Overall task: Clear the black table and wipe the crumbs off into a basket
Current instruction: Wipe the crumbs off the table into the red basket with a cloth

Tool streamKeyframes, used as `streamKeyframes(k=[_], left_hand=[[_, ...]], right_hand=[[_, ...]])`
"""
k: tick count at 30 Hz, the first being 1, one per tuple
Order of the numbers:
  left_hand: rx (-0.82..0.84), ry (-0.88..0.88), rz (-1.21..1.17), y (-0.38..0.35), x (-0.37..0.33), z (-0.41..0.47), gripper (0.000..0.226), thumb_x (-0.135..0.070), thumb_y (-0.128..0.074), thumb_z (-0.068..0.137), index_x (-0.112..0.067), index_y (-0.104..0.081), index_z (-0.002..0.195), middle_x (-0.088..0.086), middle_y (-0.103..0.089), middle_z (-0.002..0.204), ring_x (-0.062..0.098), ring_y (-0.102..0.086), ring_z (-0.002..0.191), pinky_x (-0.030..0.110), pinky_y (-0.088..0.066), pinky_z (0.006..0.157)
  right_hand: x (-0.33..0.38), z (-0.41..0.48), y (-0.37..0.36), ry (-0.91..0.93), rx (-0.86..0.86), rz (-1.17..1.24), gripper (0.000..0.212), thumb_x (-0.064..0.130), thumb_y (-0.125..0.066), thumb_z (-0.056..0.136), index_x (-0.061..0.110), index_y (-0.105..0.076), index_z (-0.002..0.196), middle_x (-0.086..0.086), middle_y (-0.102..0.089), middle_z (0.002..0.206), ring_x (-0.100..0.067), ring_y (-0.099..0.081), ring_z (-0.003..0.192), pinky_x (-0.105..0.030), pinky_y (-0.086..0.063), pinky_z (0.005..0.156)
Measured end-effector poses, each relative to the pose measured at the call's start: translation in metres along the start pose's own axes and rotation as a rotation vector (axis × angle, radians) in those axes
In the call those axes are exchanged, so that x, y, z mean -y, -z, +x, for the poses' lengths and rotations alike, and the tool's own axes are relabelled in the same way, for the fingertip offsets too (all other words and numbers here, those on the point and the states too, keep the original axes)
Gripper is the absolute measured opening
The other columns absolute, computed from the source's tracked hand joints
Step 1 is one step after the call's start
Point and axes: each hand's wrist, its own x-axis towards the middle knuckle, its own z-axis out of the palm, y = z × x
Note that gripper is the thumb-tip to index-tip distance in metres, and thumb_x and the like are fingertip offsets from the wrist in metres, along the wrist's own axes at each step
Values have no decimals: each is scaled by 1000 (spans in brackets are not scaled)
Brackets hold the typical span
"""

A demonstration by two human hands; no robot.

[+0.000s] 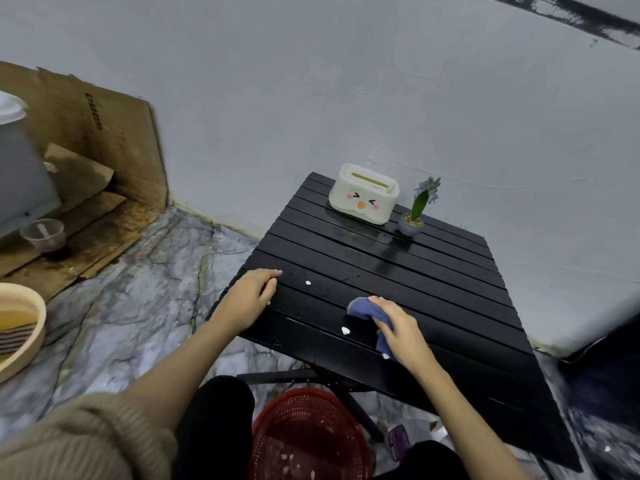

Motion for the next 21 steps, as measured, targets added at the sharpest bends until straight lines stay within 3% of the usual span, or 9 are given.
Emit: streamKeyframes(k=[4, 8, 12, 14, 17, 21], left_hand=[[-30, -1, 34, 3, 9, 8, 35, -20, -35, 95, -12, -50, 126, 9, -55, 132, 23, -47, 123, 35, -35, 102], [38, -42, 119, -1, 18, 10, 38, -27, -33, 95, -17, -44, 131, 6, -49, 138, 20, -36, 133, 35, -30, 107], [18, -41, 120, -2, 22, 12, 38, -27, -31, 96, -19, -44, 130, 4, -49, 139, 17, -34, 134, 34, -29, 109], [4, -41, 125, -3, 20, 12, 38, -26, -30, 96, -19, -45, 130, 4, -49, 138, 17, -34, 134, 33, -29, 109], [-4, -43, 116, -4, 19, 12, 38, -25, -30, 96, -18, -45, 131, 5, -49, 139, 17, -34, 135, 33, -28, 109], [-9, -29, 99, -5, 20, 12, 39, -25, -29, 96, -18, -45, 131, 6, -49, 139, 17, -33, 135, 32, -28, 109]], right_hand=[[4, 2, -15, -14, -1, 9, 38, 6, -48, 92, 13, -48, 129, -6, -47, 138, -17, -40, 130, -28, -31, 108], [13, -12, -20, 89, 97, -36, 46, 0, -48, 90, 18, -44, 133, 12, -37, 137, 2, -29, 128, -17, -23, 107], [19, -36, -23, 205, 180, 4, 57, 0, -50, 89, 41, -39, 128, 28, -29, 136, 23, -22, 125, -7, -21, 108], [20, -50, -22, 245, 227, 32, 61, 7, -49, 88, 54, -37, 123, 30, -36, 139, 15, -27, 129, -7, -21, 108], [23, -65, -16, 258, 287, 74, 50, 19, -43, 85, 55, -44, 120, 28, -36, 139, 4, -35, 130, -12, -26, 108], [25, -47, -2, 260, 181, 123, 59, -1, -49, 81, 43, -52, 120, 20, -52, 131, 0, -42, 127, -15, -31, 107]])
